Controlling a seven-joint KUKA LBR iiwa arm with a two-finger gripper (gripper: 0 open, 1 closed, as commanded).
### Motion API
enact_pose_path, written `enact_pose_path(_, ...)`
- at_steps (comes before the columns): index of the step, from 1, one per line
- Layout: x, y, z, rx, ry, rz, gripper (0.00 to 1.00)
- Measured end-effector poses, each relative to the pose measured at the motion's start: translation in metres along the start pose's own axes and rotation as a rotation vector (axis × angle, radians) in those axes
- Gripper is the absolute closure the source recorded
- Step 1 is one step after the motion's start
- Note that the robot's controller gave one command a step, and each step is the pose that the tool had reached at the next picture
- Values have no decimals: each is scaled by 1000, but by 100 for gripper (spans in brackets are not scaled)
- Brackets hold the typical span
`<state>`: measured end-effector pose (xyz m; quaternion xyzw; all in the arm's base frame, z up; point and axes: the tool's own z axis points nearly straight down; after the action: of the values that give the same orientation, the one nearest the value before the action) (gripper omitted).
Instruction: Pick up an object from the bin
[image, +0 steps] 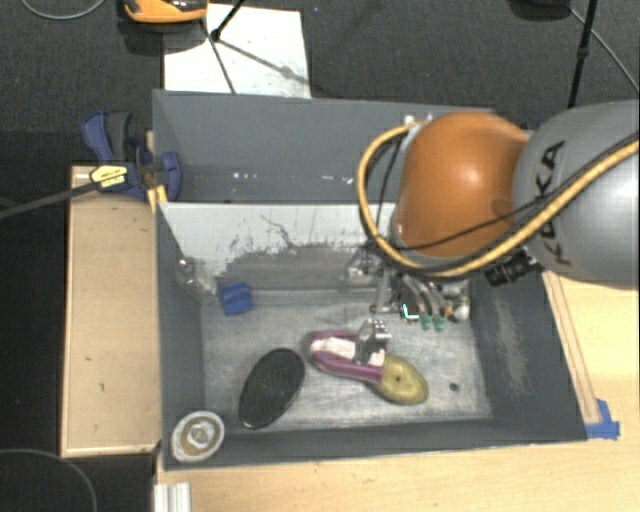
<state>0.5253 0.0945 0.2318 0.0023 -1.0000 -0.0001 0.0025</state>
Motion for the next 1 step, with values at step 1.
enact_pose_path(1,6,-24,135,0,-30,-370,0)
